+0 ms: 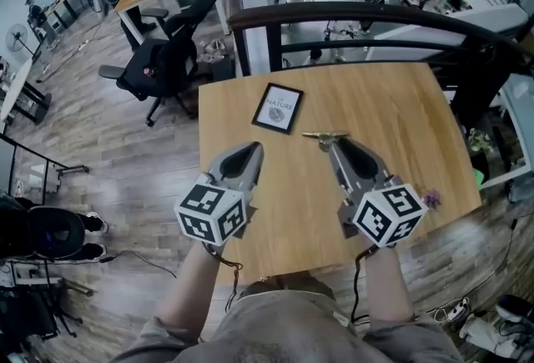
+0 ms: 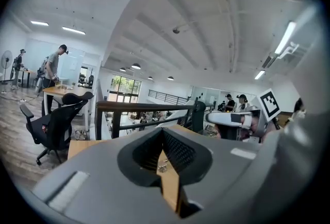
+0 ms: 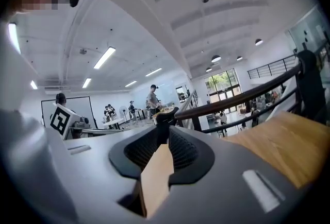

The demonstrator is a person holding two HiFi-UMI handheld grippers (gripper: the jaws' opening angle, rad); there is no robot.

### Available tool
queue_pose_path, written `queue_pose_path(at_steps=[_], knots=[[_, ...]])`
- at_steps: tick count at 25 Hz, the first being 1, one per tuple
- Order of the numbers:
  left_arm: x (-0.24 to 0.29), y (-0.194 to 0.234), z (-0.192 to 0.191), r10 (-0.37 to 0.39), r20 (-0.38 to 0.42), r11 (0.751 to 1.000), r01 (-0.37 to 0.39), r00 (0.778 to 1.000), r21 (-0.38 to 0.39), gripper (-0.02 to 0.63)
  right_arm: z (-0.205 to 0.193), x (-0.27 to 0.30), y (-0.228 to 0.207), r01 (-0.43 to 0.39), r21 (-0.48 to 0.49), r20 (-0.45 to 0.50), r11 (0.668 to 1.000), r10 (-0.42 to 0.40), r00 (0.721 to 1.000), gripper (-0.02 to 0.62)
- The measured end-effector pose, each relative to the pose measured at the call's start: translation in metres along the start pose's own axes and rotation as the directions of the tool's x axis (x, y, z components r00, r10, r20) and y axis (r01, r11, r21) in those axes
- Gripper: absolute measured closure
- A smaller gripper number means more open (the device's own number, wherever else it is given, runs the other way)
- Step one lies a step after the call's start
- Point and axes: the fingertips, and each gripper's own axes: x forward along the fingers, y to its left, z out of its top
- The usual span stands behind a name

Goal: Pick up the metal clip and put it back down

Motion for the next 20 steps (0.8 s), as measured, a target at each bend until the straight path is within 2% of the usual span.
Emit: queue_pose_path(at_steps=[4,10,15,20], knots=[[-0.025,-0.007,0.018,0.013,0.039,0.999,-0.015,0.999,0.046,0.606,0.02,-0.028,0.026,0.003,-0.106,0.034,0.994,0.001,0.999,0.52],[-0.057,-0.021,0.034,0.031,0.072,0.99,-0.041,0.997,0.137,0.606,0.032,-0.059,0.057,0.014,-0.208,0.05,0.978,-0.004,0.999,0.543],[-0.077,-0.034,0.028,0.033,0.062,0.982,-0.044,0.998,0.184,0.606,0.033,-0.075,0.077,0.001,-0.242,0.047,0.97,0.011,0.999,0.562],[-0.089,-0.036,0.014,0.041,0.034,0.981,-0.047,0.999,0.188,0.606,0.032,-0.084,0.094,-0.02,-0.26,0.051,0.965,0.034,0.998,0.566]])
